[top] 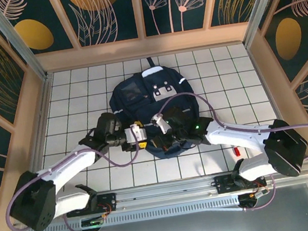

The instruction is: Pack books, pencil case, and school supplies into a backpack

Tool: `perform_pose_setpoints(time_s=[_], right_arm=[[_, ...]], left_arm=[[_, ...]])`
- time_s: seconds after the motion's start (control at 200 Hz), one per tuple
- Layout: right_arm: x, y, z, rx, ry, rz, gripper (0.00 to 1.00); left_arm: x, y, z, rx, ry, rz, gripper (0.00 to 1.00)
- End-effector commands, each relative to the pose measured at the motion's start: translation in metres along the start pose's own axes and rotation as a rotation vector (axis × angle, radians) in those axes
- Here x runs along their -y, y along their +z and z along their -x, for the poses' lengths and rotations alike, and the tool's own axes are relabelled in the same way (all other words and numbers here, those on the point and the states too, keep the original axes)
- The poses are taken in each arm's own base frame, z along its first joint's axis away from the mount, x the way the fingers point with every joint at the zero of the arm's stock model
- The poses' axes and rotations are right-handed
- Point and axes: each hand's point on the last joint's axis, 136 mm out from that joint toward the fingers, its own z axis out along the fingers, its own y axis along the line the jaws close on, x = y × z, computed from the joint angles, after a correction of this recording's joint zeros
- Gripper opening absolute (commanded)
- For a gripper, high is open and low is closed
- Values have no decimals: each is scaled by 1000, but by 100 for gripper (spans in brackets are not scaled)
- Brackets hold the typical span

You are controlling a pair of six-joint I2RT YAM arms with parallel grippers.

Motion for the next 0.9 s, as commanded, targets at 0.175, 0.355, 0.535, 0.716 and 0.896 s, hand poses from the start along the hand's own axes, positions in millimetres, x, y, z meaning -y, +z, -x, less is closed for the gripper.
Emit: perform_pose_setpoints(time_s=[0.175, 0.355, 0.535, 0.716, 0.896], right_arm=[[0, -9, -9, 18, 103, 32, 0], [31, -13, -19, -22, 158, -148, 0], [65, -33, -32, -57, 243, -362, 0], [103, -60, -52, -84, 350, -523, 0], [138, -77, -55, -36, 433, -599, 0]], left_arm=[[-6, 37, 3, -25, 181, -36, 43], [-24, 34, -3, -89, 216, 46, 0], [-30, 26, -7, -128, 242, 91, 0], [-28, 15, 0, -81, 212, 101, 0], [-35, -3, -5, -82, 182, 119, 0]])
